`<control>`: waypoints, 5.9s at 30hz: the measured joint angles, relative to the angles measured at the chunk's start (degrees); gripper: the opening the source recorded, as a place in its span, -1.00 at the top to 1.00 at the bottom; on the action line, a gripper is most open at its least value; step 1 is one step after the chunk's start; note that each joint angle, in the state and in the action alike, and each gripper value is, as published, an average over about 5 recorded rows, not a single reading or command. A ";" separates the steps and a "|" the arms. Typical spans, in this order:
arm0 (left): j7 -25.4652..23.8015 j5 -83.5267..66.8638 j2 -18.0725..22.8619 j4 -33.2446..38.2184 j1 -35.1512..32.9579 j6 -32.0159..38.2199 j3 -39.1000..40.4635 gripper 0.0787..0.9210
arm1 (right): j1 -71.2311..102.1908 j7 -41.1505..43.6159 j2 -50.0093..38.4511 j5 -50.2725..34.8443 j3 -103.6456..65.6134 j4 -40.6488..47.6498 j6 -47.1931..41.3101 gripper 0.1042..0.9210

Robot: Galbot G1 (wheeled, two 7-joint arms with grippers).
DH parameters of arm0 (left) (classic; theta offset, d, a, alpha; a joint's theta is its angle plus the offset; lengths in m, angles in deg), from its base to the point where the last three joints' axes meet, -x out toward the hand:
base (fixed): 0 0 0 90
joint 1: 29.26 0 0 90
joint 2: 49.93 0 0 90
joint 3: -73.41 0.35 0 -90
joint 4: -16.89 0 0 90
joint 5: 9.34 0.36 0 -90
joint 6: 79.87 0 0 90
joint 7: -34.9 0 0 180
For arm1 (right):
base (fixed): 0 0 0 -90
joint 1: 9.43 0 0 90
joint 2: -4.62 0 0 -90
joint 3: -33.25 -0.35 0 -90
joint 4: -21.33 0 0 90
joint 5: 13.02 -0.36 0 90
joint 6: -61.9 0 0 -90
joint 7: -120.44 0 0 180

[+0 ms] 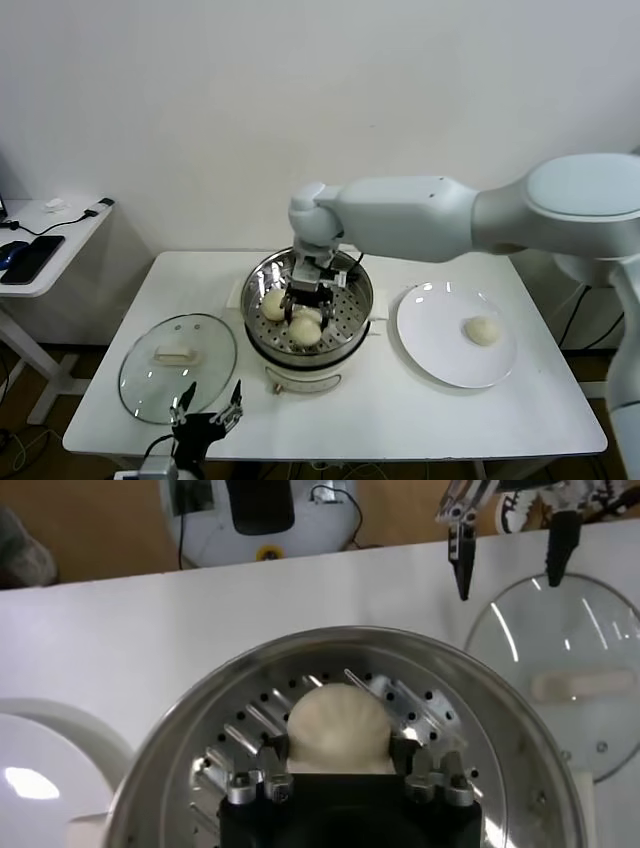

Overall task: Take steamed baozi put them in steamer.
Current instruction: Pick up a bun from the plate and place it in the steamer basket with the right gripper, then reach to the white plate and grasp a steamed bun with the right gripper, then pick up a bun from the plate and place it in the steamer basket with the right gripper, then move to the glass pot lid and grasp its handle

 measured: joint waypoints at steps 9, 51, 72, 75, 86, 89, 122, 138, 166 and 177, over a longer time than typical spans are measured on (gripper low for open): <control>0.05 -0.15 0.00 0.16 -0.24 0.07 -0.15 -0.77 | 1.43 0.15 1.10 0.12 -0.26 2.22 1.92 -0.65; -0.23 -0.79 -0.44 -0.44 0.81 0.04 -1.96 -0.77 | 1.97 -1.37 -41.54 -8.88 3.07 6.36 -28.74 -0.76; -0.18 -0.35 -0.02 0.16 -1.36 0.84 -2.41 -0.77 | 21.32 -4.03 -35.29 1.09 -11.55 18.97 -32.99 -0.76; -0.13 -0.35 -0.02 0.16 -1.44 0.96 -2.38 -0.77 | 22.21 -4.16 -34.79 1.90 -12.34 19.56 -33.29 -0.76; -0.12 -0.08 0.05 0.75 -1.76 0.92 -2.02 -0.77 | 22.70 -4.52 -34.94 3.65 -13.62 19.25 -34.19 -0.35; -0.13 -0.04 0.06 0.94 -1.71 0.84 -1.98 -0.77 | 21.98 -4.60 -35.27 3.40 -13.35 18.36 -34.65 -0.33; -0.48 -0.19 0.00 1.26 1.54 -1.02 0.53 -0.77 | -23.30 -9.45 -16.24 -44.45 14.51 -10.83 -47.34 -0.32; -0.48 -0.97 -0.26 0.50 2.13 -1.14 0.46 -0.77 | -12.12 -17.06 -8.84 -43.49 12.80 -7.70 -53.54 -0.32; -0.05 -1.08 -0.35 1.08 1.16 -0.45 1.14 -0.77 | -8.18 -18.61 -10.73 -41.69 8.46 -6.76 -52.19 -0.76; -0.16 -1.82 -1.18 0.70 2.94 -0.49 -0.22 -0.77 | -3.87 -28.86 -21.11 -41.47 -6.53 -6.61 -47.38 -0.76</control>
